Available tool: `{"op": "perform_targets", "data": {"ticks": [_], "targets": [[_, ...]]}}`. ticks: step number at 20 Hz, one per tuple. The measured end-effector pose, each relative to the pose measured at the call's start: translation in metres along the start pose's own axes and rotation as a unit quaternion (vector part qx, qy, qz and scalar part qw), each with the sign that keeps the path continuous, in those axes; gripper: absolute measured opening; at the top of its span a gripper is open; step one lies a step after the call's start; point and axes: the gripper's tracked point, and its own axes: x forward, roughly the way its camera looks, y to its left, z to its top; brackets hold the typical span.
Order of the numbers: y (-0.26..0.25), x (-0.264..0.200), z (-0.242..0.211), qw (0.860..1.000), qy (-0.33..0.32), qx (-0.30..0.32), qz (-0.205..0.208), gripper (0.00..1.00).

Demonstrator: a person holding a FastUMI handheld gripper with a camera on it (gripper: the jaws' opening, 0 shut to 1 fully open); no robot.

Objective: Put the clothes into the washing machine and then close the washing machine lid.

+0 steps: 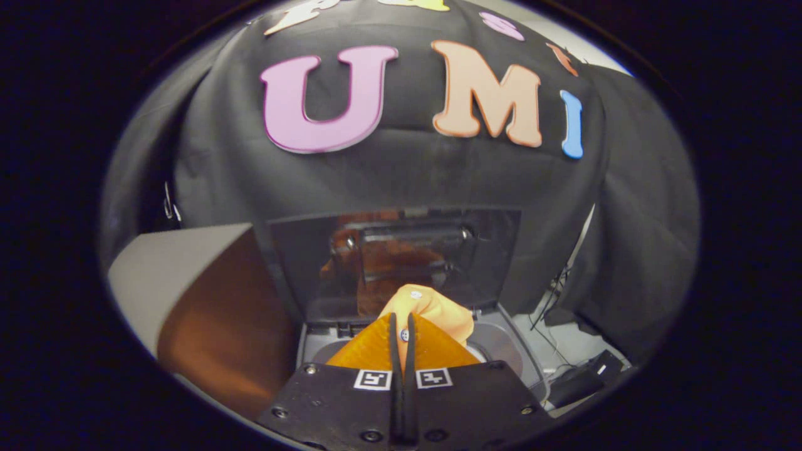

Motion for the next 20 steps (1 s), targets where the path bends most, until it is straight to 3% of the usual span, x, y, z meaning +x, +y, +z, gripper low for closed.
{"op": "perform_targets", "data": {"ticks": [6,14,17,18,20], "targets": [[-0.017,0.044,-0.069,0.998,0.057,-0.008,-0.009,0.00],[-0.018,0.056,-0.103,0.995,0.093,-0.022,-0.017,0.05],[-0.014,0.050,-0.086,0.998,0.067,-0.009,-0.007,0.20],[-0.015,0.046,-0.078,0.998,0.058,-0.008,-0.010,0.18],[-0.019,0.038,-0.057,0.999,0.043,-0.015,-0.016,0.56]]}}
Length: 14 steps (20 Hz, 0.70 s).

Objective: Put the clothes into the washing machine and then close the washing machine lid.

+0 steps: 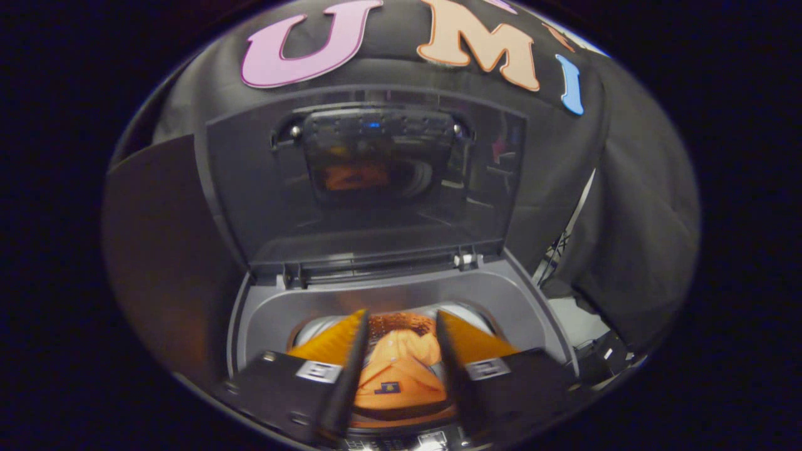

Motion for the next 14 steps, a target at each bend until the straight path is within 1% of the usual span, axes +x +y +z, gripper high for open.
{"op": "perform_targets", "data": {"ticks": [2,3,6,8,11,13,14], "targets": [[-0.008,-0.014,0.017,1.000,-0.016,-0.003,-0.015,0.95],[-0.008,-0.015,0.025,1.000,-0.026,-0.003,-0.015,0.98],[-0.008,-0.033,0.055,0.998,-0.054,-0.024,-0.018,0.98],[-0.006,-0.045,0.077,0.997,-0.072,-0.018,-0.020,0.98],[0.009,-0.057,0.118,0.996,-0.093,0.002,0.003,0.98],[0.019,-0.066,0.147,0.994,-0.109,-0.005,0.017,0.98],[0.019,-0.067,0.163,0.992,-0.122,-0.015,0.013,0.98]]}}
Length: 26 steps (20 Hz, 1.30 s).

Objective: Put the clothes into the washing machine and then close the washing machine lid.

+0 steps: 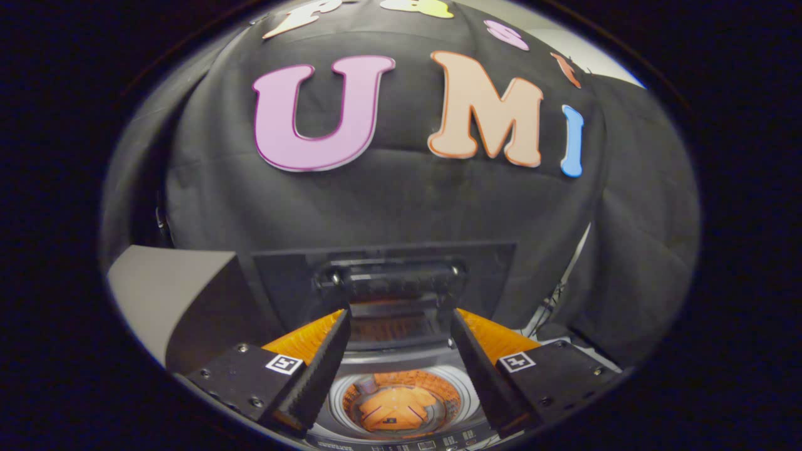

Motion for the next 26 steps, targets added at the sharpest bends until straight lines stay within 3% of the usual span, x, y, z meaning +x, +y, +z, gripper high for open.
{"op": "perform_targets", "data": {"ticks": [5,8,14,19,20,22,26], "targets": [[0.018,0.019,0.054,0.997,-0.044,-0.062,0.001,0.98],[0.028,0.041,0.063,0.996,-0.050,-0.079,0.002,0.98],[0.013,0.095,0.066,0.998,-0.055,-0.032,-0.010,0.98],[0.008,0.139,0.044,0.999,-0.039,0.016,0.015,0.98],[0.008,0.143,0.031,0.999,-0.021,0.019,0.020,0.98],[0.011,0.141,0.048,0.995,-0.080,0.037,0.041,0.98],[0.009,0.134,0.038,0.996,-0.074,0.035,0.045,0.99]]}}
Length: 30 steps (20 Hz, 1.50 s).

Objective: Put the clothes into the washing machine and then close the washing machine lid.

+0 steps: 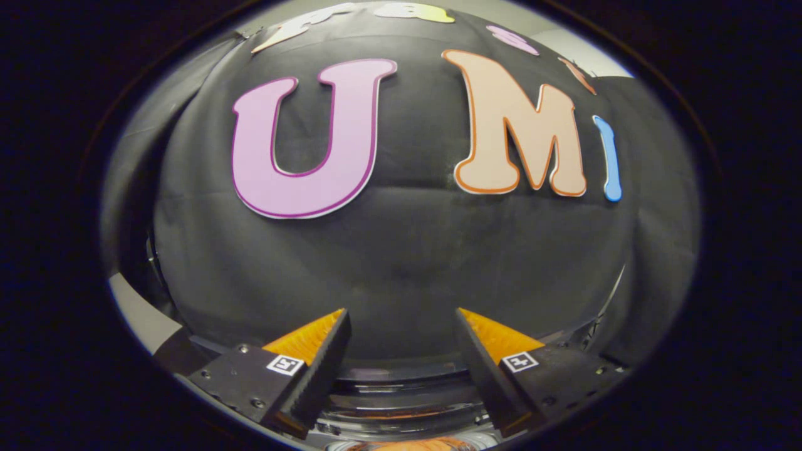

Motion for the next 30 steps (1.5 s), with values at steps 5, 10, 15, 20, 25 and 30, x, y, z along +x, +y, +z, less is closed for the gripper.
{"op": "perform_targets", "data": {"ticks": [5,10,15,20,25,30], "targets": [[-0.005,-0.032,-0.001,1.000,-0.013,0.000,0.003,0.99],[-0.009,-0.055,-0.005,0.999,-0.035,0.003,-0.005,0.99],[-0.011,-0.072,-0.009,0.999,-0.050,0.003,-0.012,0.99],[-0.013,-0.082,-0.013,0.998,-0.062,0.005,-0.014,0.99],[-0.015,-0.094,-0.017,0.998,-0.068,0.007,-0.016,0.98],[-0.017,-0.108,-0.024,0.996,-0.082,0.010,-0.019,0.99]]}}
